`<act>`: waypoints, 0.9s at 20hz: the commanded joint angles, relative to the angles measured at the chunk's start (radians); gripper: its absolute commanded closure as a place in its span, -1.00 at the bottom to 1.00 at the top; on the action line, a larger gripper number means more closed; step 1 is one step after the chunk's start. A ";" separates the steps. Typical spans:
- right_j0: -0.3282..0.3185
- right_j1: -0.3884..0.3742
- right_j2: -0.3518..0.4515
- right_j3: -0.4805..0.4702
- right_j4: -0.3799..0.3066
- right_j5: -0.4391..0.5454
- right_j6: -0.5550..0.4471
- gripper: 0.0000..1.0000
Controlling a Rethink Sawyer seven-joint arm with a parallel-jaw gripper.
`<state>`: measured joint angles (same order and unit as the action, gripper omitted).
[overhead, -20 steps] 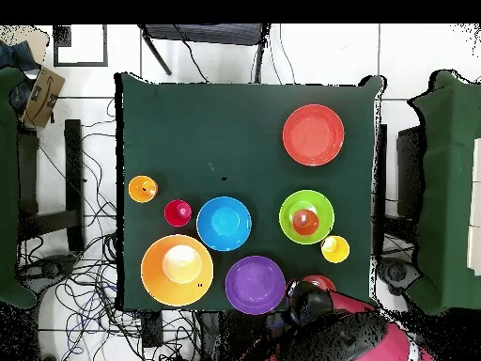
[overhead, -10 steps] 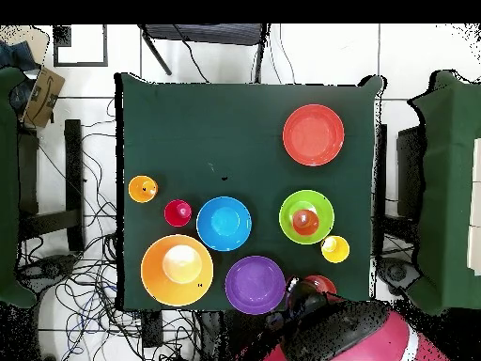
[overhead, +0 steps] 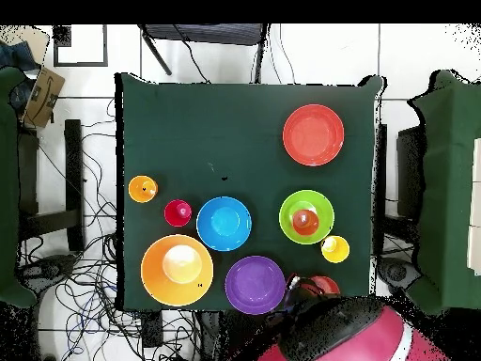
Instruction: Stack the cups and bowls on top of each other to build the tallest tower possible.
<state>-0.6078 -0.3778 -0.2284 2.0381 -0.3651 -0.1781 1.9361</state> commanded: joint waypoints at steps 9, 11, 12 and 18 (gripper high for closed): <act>0.183 -0.397 0.086 0.079 0.042 0.434 0.002 1.00; 0.225 -0.435 0.072 0.052 0.039 0.496 -0.011 1.00; 0.240 -0.449 0.071 0.037 0.036 0.522 -0.015 1.00; 0.294 -0.490 0.125 -0.036 -0.016 0.536 -0.028 1.00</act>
<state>-0.3592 -0.7943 -0.2243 2.0955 -0.3668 0.2799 1.9361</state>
